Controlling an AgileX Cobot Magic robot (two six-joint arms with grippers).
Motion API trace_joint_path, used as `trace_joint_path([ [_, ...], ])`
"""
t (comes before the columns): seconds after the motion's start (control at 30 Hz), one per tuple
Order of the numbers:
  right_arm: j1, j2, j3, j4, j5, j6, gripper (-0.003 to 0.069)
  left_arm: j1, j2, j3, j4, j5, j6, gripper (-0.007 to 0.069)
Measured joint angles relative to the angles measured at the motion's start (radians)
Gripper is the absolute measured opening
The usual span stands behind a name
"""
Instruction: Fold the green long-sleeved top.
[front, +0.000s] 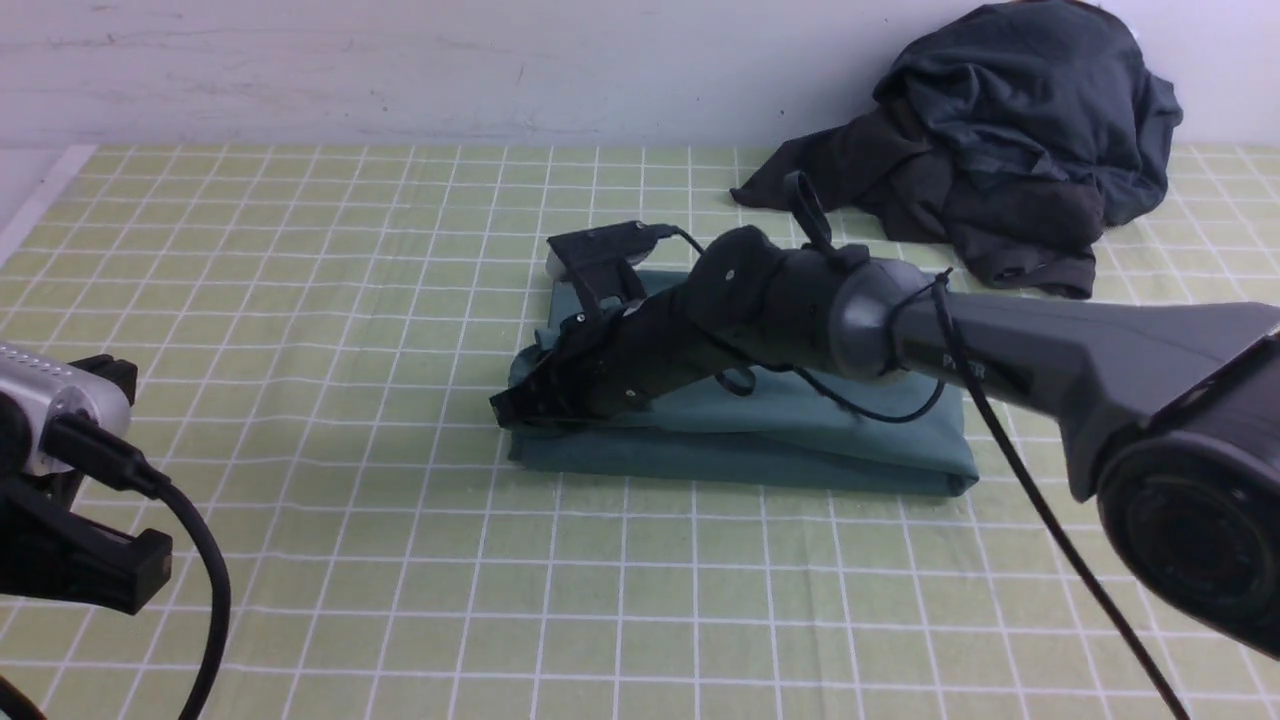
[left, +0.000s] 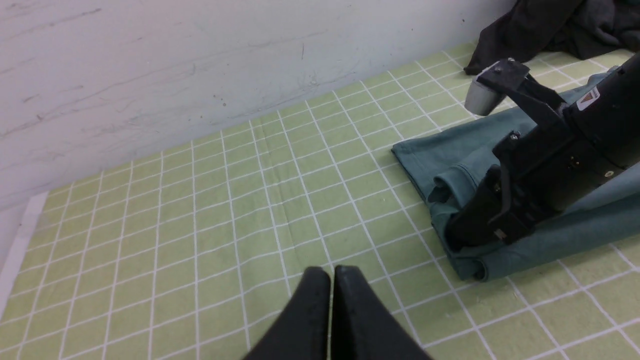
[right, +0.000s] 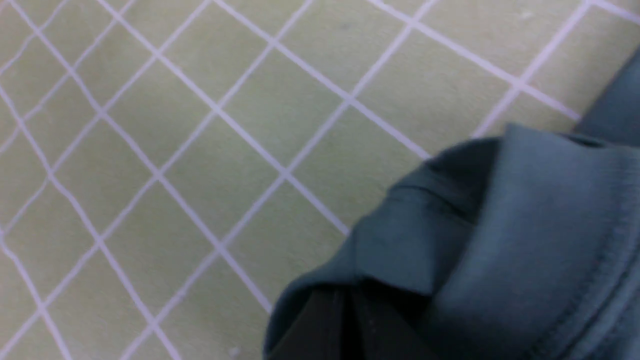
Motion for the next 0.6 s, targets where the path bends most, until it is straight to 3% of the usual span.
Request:
trace_joint_path([
  [0.13,-0.003,-0.042,-0.052,-0.015,0.051,0.031,-0.0008,0.0,0.0,0.0,0.0,0.001,0.0,-0.0003],
  [0.23,-0.027,-0.15,-0.107,-0.115,0.214,0.094,-0.0008,0.0,0.0,0.0,0.0,0.001,0.0,-0.0003],
  [0.37,-0.046,-0.318,-0.144,-0.365,0.461,0.198,-0.0008,0.0,0.0,0.0,0.0,0.001,0.0,-0.0003],
  [0.4,-0.046,-0.338,-0.145,-0.381,0.474,0.198,-0.0008,0.0,0.0,0.0,0.0,0.001,0.0,-0.0003],
  [0.43,-0.047,-0.396,-0.145,-0.492,0.556,0.254,-0.0008,0.0,0.0,0.0,0.0,0.001,0.0,-0.0003],
  [0.6,-0.047,-0.625,-0.095,-0.772,0.64,0.381,-0.0008,0.0,0.0,0.0,0.0,0.001,0.0,-0.0003],
])
